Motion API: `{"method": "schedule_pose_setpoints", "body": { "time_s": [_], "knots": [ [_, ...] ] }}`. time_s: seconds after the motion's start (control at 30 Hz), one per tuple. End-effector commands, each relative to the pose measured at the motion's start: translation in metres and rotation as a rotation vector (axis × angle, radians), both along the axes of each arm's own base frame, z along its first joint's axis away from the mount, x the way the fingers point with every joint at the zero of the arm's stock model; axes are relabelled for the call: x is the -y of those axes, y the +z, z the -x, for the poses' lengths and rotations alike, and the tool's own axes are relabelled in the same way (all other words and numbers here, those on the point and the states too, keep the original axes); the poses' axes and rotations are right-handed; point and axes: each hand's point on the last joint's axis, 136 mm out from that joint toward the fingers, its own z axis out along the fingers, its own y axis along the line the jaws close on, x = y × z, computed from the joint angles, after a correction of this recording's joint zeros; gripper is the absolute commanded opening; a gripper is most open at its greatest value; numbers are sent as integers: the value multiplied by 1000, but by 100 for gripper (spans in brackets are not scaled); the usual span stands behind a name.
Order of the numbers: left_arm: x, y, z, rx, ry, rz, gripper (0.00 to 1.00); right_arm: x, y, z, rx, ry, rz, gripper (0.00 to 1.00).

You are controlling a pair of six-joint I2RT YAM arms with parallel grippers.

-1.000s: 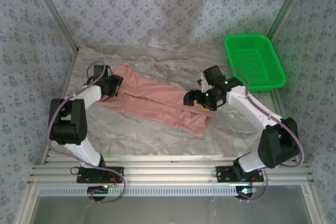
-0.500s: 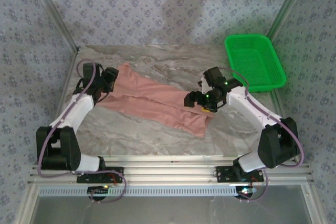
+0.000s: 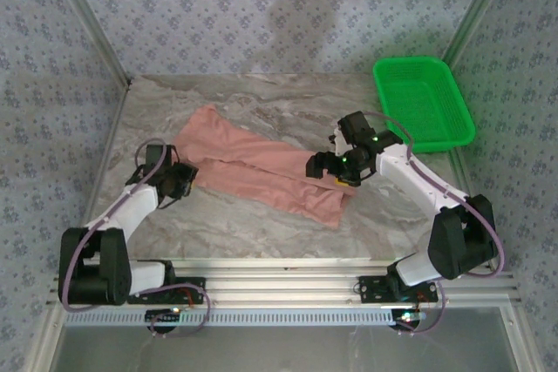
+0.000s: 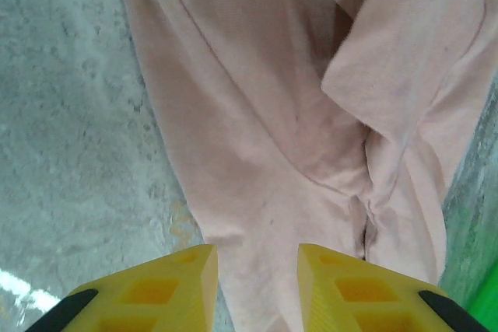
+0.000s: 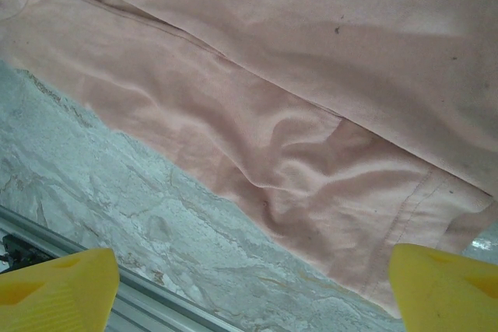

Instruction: Fold and stack the t-shirts

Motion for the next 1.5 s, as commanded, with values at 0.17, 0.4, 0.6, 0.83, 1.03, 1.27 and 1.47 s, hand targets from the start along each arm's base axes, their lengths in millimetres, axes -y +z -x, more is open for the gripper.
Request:
{"method": "schedule_pose_setpoints", "body": {
  "time_s": [0.17, 0.4, 0.6, 0.83, 1.03, 1.27, 1.47],
  "knots": [
    [-9, 10, -64, 191, 78, 18, 32, -1, 7, 11, 6, 26, -23, 92],
    [-19, -1, -79, 232, 113, 28, 32, -8, 22, 15, 49, 51, -81, 93],
    [-15, 1, -96, 279, 102, 51, 32, -15, 34, 19, 82, 77, -116, 93],
    [-11, -10, -103, 257, 83, 56, 30, -14, 34, 18, 80, 75, -108, 93],
    [-8, -6, -107, 283, 85, 58, 31, -14, 33, 17, 81, 72, -108, 93],
    [8, -7, -118, 301, 53, 82, 30, -13, 31, 17, 78, 71, -100, 93],
    [13, -14, -119, 285, 39, 84, 24, -11, 30, 18, 77, 66, -90, 93]
  ]
}}
